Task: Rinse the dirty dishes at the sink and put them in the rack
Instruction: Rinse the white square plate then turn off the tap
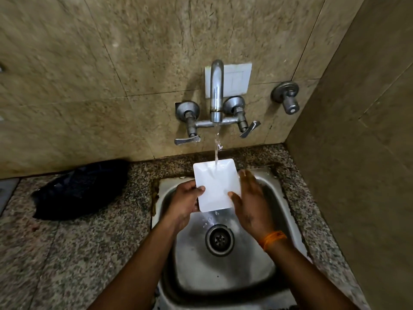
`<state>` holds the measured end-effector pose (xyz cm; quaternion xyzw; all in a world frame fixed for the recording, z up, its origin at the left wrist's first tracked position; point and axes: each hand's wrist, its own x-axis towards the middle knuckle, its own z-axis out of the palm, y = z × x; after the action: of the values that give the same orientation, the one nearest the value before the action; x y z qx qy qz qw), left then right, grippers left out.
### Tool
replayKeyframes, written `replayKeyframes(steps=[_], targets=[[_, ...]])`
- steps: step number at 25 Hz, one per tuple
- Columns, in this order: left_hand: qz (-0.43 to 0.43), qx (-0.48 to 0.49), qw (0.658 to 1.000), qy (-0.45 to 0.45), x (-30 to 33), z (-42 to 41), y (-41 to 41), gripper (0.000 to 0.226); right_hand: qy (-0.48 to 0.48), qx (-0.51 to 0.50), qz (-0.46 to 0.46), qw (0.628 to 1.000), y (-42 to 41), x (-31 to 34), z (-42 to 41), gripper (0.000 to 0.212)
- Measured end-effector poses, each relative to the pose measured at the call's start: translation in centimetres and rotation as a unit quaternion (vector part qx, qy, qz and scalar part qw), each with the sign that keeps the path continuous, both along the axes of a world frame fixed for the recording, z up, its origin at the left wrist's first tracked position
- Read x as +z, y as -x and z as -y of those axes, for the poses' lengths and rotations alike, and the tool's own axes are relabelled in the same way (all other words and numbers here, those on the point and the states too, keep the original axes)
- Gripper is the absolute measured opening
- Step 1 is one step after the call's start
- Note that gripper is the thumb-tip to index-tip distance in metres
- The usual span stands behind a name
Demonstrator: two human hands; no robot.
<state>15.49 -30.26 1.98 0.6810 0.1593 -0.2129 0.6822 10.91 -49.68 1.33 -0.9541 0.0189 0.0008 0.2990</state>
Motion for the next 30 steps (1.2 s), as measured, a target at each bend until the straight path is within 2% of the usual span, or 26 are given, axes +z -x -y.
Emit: replayKeyframes(steps=[1,3,7,9,11,14,15,17,19,21,23,24,26,30], targets=[[0.002,0.011,1.0,-0.001,-0.1,-0.2,0.0,0.027,0.097,0.075,0.015,0.992,0.0,-0.1,-0.6,0.074],[0.014,0.012,1.0,0.004,0.1,-0.3,0.0,0.024,0.171,0.174,0.009,0.97,0.1,-0.2,-1.4,0.09],[0.036,-0.023,0.999,0.001,0.9,-0.4,-0.1,0.024,0.151,0.151,-0.017,0.977,-0.8,0.2,-3.2,0.104],[0.044,-0.006,0.999,-0.001,0.9,-0.8,-0.7,0.024,0.117,0.226,-0.02,0.967,-0.1,0.3,-4.3,0.099],[0.051,0.032,0.998,-0.011,0.6,-1.4,-1.1,0.023,0.123,0.278,0.006,0.953,1.1,0.0,-4.0,0.091],[0.07,0.05,0.996,-0.016,0.8,-1.1,-1.0,0.024,0.175,0.203,0.04,0.963,0.8,-0.5,-2.0,0.094],[0.079,0.047,0.995,-0.024,1.0,-0.6,-0.8,0.026,0.166,0.175,0.039,0.97,0.7,-0.5,-1.8,0.095],[0.118,0.036,0.989,-0.083,0.6,0.0,-0.6,0.026,0.061,0.131,0.041,0.989,0.7,-0.3,-1.8,0.086],[0.169,0.004,0.966,-0.197,0.2,-0.2,-0.4,0.021,-0.119,0.043,0.063,0.99,0.3,0.5,-1.2,0.065],[0.217,-0.022,0.929,-0.299,-0.3,-0.9,0.3,0.028,-0.291,-0.078,0.081,0.95,-1.6,2.5,0.1,0.056],[0.29,-0.025,0.892,-0.346,-0.5,-1.3,1.8,0.026,-0.423,-0.149,0.075,0.891,-4.0,5.4,1.7,0.062],[0.333,-0.023,0.87,-0.364,-0.6,-1.4,2.6,0.025,-0.461,-0.158,0.075,0.87,-5.2,6.7,2.6,0.064],[0.402,-0.001,0.832,-0.383,-0.1,-1.5,3.9,0.025,-0.475,-0.135,0.086,0.865,-7.1,8.7,3.6,0.059],[0.464,0.026,0.806,-0.367,0.8,-2.2,5.6,0.031,-0.462,-0.103,0.105,0.875,-7.8,9.9,2.9,0.056]])
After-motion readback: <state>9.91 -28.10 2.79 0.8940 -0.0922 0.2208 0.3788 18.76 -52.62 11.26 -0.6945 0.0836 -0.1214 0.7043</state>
